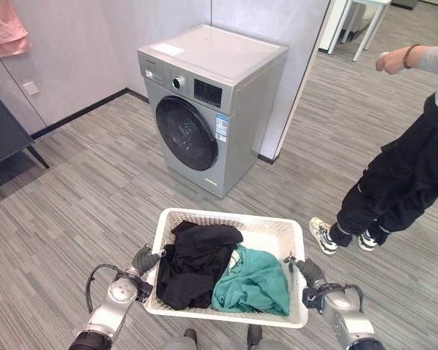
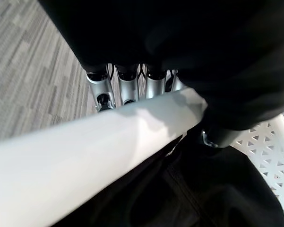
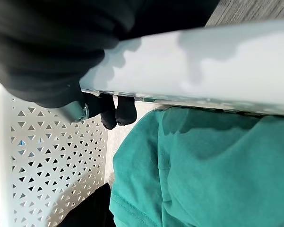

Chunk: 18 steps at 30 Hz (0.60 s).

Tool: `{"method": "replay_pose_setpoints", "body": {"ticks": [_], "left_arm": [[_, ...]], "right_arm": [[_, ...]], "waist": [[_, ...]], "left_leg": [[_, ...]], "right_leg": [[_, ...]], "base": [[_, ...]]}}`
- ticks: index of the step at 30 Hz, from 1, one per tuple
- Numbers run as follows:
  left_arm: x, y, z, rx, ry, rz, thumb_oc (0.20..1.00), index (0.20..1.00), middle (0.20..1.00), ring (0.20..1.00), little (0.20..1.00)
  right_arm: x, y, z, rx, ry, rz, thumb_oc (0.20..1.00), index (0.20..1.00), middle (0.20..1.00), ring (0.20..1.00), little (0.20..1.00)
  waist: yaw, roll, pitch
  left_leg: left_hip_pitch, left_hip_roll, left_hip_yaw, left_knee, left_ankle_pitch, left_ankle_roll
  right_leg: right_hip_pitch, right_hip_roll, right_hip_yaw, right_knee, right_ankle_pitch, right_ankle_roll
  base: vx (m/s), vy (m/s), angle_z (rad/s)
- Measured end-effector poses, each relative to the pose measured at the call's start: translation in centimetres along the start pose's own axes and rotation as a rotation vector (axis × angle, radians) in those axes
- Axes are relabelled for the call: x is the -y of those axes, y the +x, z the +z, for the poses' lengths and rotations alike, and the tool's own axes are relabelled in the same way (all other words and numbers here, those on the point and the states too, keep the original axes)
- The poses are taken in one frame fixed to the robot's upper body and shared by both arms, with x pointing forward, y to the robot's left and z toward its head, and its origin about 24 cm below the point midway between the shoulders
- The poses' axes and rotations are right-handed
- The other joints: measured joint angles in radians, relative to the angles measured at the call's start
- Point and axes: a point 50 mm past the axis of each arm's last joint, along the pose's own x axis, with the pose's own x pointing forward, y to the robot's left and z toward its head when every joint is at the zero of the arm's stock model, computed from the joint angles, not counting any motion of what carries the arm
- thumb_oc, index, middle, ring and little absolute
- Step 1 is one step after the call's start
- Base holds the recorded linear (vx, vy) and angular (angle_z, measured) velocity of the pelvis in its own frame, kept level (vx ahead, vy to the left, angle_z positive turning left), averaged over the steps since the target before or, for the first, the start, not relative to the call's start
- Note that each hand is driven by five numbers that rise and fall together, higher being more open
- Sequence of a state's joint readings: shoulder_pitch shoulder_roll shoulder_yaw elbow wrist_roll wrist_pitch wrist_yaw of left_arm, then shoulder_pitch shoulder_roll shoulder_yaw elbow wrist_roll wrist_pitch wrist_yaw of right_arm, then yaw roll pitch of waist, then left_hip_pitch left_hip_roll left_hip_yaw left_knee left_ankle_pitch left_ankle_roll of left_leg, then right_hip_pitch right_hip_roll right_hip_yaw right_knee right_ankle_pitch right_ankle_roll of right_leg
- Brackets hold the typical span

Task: Grab the laundry basket,head to the washer,open it,put in the laundry and shut it.

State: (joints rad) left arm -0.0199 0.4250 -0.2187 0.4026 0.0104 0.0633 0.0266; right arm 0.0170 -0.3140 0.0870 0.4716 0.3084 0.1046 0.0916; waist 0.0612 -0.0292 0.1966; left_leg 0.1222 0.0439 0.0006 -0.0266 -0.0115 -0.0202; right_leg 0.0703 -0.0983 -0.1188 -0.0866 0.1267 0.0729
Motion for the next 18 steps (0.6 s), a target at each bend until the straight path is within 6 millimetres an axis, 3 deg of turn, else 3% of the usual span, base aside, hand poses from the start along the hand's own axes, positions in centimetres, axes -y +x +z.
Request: {"method": "replay_pose_setpoints", "body": {"ticks": [12, 14, 15, 17, 18], "left_arm": [[0.9, -0.4, -0.3, -0.002, -0.023, -0.018, 0.200, 0.200, 0.200, 0.200, 0.200], [2.0, -1.3, -1.7, -0.037, -0.100, 0.032, 0.200, 0.200, 0.200, 0.200, 0.200], [3.5, -2.0, -2.9, -0.086, -0.157, 0.048, 0.200, 0.200, 0.200, 0.200, 0.200], [5.3, -3.4, -4.9, -0.172, -0.200, 0.024, 0.200, 0.200, 0.200, 0.200, 0.200], [5.6, -3.9, -5.6, -0.198, -0.214, 0.030, 0.200, 0.200, 0.200, 0.200, 0.200]], "right_arm": [[0.5, -0.9, -1.5, -0.026, 0.051, -0.021, 0.200, 0.200, 0.200, 0.200, 0.200], [-0.2, -0.5, -2.8, -0.077, 0.015, -0.046, 0.200, 0.200, 0.200, 0.200, 0.200], [-0.2, -0.6, -4.5, -0.147, 0.015, -0.086, 0.200, 0.200, 0.200, 0.200, 0.200], [0.2, -1.2, -6.2, -0.214, 0.003, -0.106, 0.200, 0.200, 0.200, 0.200, 0.200], [0.1, -1.2, -6.0, -0.199, 0.003, -0.103, 0.200, 0.200, 0.200, 0.200, 0.200]], "waist": [[-0.019, 0.047, -0.028], [-0.031, 0.048, -0.040], [-0.033, 0.049, -0.054], [-0.035, 0.057, -0.056], [-0.035, 0.058, -0.051]], "left_leg": [[0.032, 0.017, 0.005, -0.049, 0.011, -0.015], [0.035, 0.034, 0.067, -0.072, 0.011, -0.016], [0.035, 0.033, 0.080, -0.072, 0.006, -0.016], [0.033, 0.031, 0.079, -0.072, 0.004, -0.017], [0.034, 0.031, 0.079, -0.071, 0.008, -0.024]], "right_leg": [[0.002, 0.016, 0.003, -0.001, -0.005, -0.007], [0.004, -0.022, -0.145, -0.001, -0.013, -0.001], [0.003, -0.038, -0.203, 0.000, -0.007, 0.006], [0.002, -0.040, -0.213, 0.000, -0.007, 0.013], [0.002, -0.040, -0.214, 0.000, -0.005, 0.011]], "base": [[0.00, -0.006, 0.00], [0.00, -0.005, -0.05], [-0.01, -0.016, -0.08], [-0.01, -0.019, 0.00], [0.00, -0.014, 0.05]]}}
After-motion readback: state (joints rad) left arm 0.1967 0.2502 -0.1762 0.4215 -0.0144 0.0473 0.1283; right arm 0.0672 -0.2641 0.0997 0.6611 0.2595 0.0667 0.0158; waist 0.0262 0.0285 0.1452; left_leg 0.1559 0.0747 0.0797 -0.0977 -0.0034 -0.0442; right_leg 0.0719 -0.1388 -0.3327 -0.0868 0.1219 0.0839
